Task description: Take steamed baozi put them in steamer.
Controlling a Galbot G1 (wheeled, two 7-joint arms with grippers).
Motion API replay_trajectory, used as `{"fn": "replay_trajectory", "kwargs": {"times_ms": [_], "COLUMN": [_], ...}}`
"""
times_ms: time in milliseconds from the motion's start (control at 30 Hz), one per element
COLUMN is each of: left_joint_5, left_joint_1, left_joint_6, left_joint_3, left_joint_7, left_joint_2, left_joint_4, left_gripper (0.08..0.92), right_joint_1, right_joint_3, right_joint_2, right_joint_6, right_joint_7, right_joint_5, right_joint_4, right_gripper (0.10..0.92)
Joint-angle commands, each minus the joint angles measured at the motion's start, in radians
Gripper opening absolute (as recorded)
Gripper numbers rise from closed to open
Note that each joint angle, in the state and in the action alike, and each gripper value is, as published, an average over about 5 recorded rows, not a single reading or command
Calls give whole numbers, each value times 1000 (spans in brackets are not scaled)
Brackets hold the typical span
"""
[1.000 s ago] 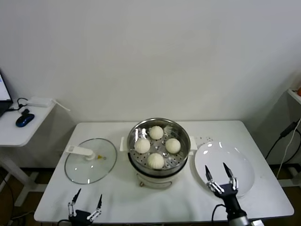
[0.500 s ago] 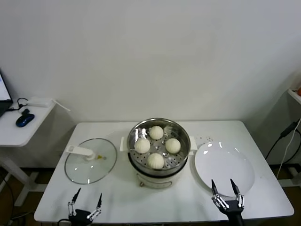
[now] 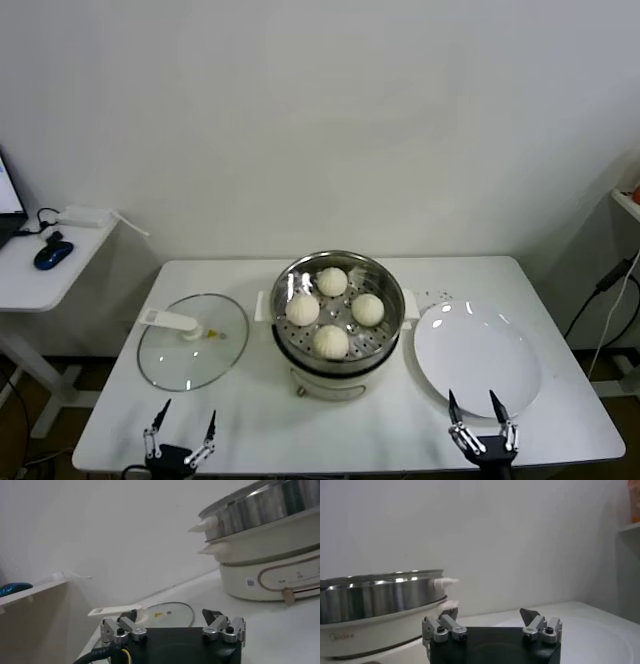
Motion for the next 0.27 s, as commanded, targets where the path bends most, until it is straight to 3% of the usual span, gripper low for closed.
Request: {"fn": "replay_trajectory", "kwargs": {"times_ms": [33, 267], "left_joint_5": [-1, -16], "left_joint_1": [0, 1], "left_joint_6": [1, 9], "left_joint_3": [1, 3], "left_joint_7": [1, 2], "left_joint_2": [-1, -1], "left_joint_4": [-1, -7], "left_gripper": [823, 823], "right_joint_1": [-11, -12], "right_joint_3": [-4, -9], "right_joint_2": [11, 13], "right_joint_6": [1, 1], "right_joint_7": [-1, -1], "right_joint_5": [-8, -6], "right_joint_4": [2, 3], "right_gripper": [823, 823]}}
